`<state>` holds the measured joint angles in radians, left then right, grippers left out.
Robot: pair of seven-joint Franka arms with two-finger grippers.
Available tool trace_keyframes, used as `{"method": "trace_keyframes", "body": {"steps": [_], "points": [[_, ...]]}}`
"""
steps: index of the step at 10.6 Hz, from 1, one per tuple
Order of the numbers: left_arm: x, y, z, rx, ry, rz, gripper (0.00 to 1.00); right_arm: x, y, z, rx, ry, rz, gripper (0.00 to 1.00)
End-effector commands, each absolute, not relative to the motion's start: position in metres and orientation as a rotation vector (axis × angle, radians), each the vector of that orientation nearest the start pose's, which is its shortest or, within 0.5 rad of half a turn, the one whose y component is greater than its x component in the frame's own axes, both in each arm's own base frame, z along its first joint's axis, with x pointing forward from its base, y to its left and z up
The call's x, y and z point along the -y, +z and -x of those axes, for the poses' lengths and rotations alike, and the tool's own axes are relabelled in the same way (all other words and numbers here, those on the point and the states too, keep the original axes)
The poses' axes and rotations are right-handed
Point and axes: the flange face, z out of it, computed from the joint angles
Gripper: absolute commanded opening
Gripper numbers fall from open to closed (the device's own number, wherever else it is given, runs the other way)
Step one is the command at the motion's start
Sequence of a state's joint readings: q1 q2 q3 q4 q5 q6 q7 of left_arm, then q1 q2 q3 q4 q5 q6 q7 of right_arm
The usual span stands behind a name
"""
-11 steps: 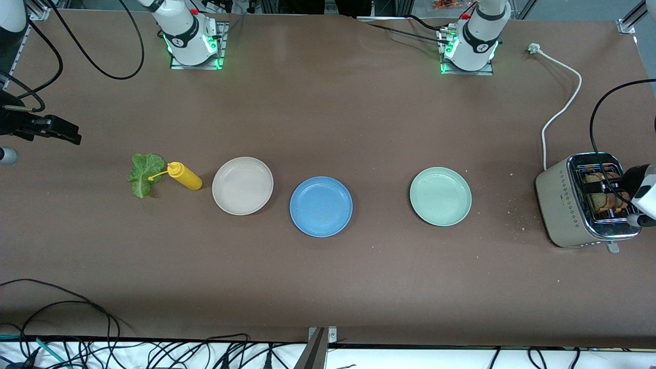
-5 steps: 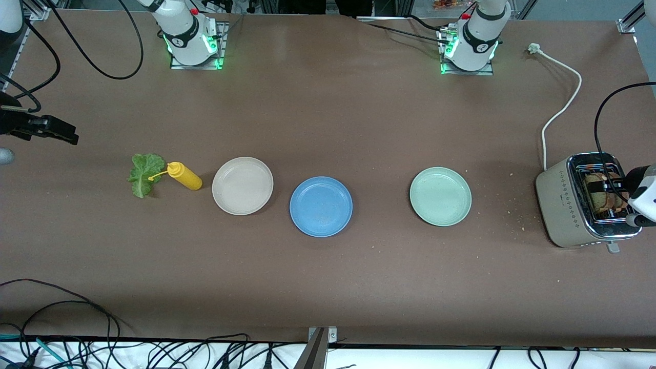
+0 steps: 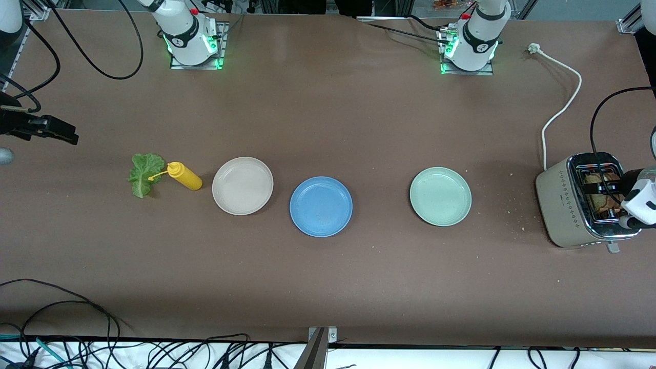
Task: Make sandwich in blue plate with both arms
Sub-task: 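Grasp a bread slice with the left gripper and lift it out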
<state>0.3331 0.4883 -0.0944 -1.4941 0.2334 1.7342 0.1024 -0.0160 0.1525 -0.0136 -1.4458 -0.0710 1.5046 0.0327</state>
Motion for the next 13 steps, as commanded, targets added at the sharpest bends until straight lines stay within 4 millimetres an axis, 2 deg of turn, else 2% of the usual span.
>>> {"method": "trace_keyframes", "body": {"steps": [1, 3, 5, 8, 10, 12, 13], "points": [[-0.184, 0.373, -0.645, 0.068, 0.396, 2.971, 0.73, 0.027, 0.593, -0.594, -0.112, 0.157, 3.202, 1.00], [-0.187, 0.372, -0.644, 0.072, 0.401, 2.971, 0.54, 0.027, 0.593, -0.594, -0.112, 0.157, 3.202, 1.00], [-0.191, 0.373, -0.643, 0.043, 0.402, 2.969, 0.30, 0.027, 0.593, -0.594, -0.111, 0.157, 3.202, 1.00], [-0.193, 0.375, -0.643, 0.022, 0.400, 2.964, 0.00, 0.027, 0.593, -0.594, -0.112, 0.157, 3.202, 1.00], [-0.190, 0.386, -0.644, 0.028, 0.380, 2.973, 0.00, 0.027, 0.593, -0.594, -0.112, 0.157, 3.202, 1.00], [-0.179, 0.413, -0.641, 0.022, 0.411, 2.972, 0.00, 0.026, 0.593, -0.594, -0.109, 0.157, 3.202, 1.00], [-0.174, 0.436, -0.636, 0.027, 0.411, 2.969, 0.00, 0.027, 0.593, -0.594, -0.111, 0.157, 3.202, 1.00]]}}
